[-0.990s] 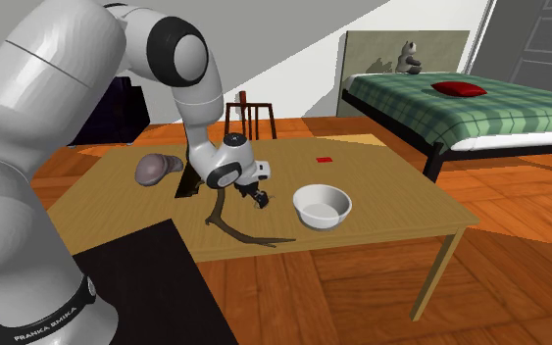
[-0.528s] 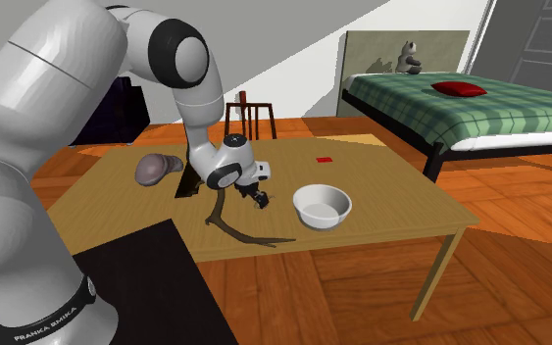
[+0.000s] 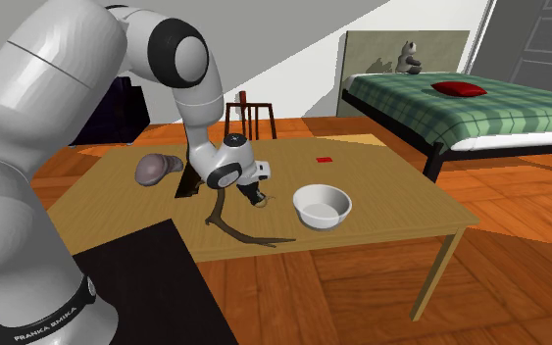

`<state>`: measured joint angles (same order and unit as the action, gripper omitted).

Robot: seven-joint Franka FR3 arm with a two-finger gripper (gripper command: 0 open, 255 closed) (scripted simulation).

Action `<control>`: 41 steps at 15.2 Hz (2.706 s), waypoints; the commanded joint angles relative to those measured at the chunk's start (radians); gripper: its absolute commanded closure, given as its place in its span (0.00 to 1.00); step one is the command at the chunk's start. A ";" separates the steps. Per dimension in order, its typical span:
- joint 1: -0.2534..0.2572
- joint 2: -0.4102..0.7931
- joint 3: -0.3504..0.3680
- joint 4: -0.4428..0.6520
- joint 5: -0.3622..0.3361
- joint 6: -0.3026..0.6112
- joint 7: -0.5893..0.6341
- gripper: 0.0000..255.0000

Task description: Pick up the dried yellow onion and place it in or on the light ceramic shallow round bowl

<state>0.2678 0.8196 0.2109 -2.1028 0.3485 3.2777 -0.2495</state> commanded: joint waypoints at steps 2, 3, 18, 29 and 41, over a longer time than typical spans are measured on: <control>0.000 0.000 0.000 0.000 0.000 0.000 0.000 1.00; 0.000 0.000 0.000 0.000 0.000 0.000 0.000 0.00; 0.276 0.176 -0.345 0.559 -0.112 -0.809 0.136 0.00; 0.276 0.176 -0.345 0.559 -0.112 -0.809 0.136 1.00; 0.287 0.080 -0.358 0.506 -0.121 -0.852 0.141 1.00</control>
<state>0.5538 0.9124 -0.1449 -1.5920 0.2292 2.4336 -0.1082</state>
